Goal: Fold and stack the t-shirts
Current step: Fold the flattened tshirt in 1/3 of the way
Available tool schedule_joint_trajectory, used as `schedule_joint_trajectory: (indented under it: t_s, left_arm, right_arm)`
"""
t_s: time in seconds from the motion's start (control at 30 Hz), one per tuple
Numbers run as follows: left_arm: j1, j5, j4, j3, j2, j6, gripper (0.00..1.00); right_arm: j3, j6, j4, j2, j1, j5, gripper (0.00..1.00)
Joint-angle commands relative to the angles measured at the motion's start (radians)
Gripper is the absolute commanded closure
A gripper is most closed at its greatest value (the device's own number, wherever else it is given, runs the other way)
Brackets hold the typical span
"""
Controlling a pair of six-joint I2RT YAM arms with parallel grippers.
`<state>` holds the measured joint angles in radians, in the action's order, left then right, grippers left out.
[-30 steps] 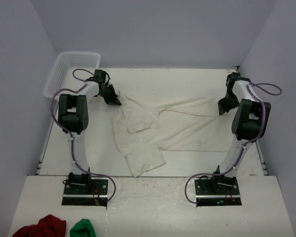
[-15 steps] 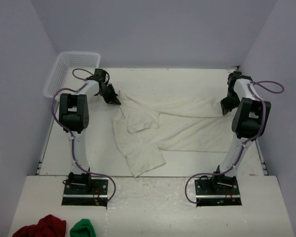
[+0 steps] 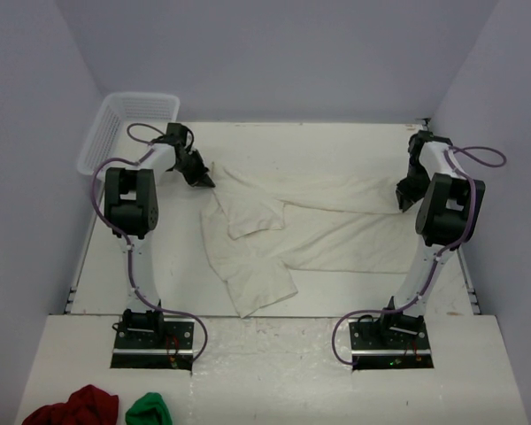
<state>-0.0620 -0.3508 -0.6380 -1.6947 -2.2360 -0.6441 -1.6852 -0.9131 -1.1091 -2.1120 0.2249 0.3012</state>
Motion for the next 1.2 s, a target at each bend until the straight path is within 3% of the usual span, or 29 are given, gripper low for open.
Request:
schedule_joint_trajectory:
  t_s: [0.0,0.03,0.07,0.13,0.47,0.53,0.57,0.6,0.63,0.67,0.73,0.9,1.17]
  left_arm:
    - [0.027,0.035,-0.025,-0.025,0.018,0.003,1.00]
    - [0.027,0.038,-0.026,-0.022,0.030,0.001,1.00]
    - [0.025,0.039,-0.023,-0.017,0.039,0.000,1.00]
    - [0.021,0.056,-0.014,0.006,0.071,0.001,1.00]
    - [-0.039,0.165,-0.015,0.125,0.329,0.027,0.89]
    - [-0.074,0.161,-0.014,0.110,0.355,0.053,0.88]
    - [-0.090,0.156,-0.006,0.103,0.355,0.060,0.90]
    - [-0.117,0.135,0.012,0.104,0.352,0.069,1.00]
    - [-0.127,0.101,0.039,0.104,0.331,0.070,1.00]
    - [-0.133,0.013,0.081,0.102,0.314,0.060,1.00]
    - [-0.153,-0.043,0.126,0.089,0.264,0.046,1.00]
    - [-0.171,-0.129,0.202,0.069,0.159,0.011,1.00]
    - [-0.170,-0.103,0.210,0.059,0.021,0.037,1.00]
  right_arm:
    - [-0.028,0.060,0.038,0.015,0.005,0.006,0.80]
    - [-0.007,0.077,0.057,0.027,0.002,-0.005,0.78]
    - [0.007,0.085,0.074,0.043,-0.001,-0.004,0.54]
    - [0.036,0.132,0.135,0.093,-0.015,0.004,0.21]
    - [0.036,0.364,0.265,0.276,-0.128,-0.037,0.16]
    - [0.045,0.391,0.304,0.322,-0.147,-0.120,0.20]
    - [0.045,0.392,0.305,0.328,-0.154,-0.140,0.28]
    - [0.048,0.404,0.328,0.328,-0.173,-0.183,0.40]
    - [0.027,0.410,0.313,0.308,-0.183,-0.229,0.95]
    - [0.013,0.401,0.296,0.294,-0.205,-0.235,1.00]
    - [-0.017,0.427,0.293,0.265,-0.216,-0.333,1.00]
    - [-0.057,0.454,0.267,0.236,-0.216,-0.385,1.00]
    - [-0.033,0.462,0.262,0.290,-0.217,-0.441,1.00]
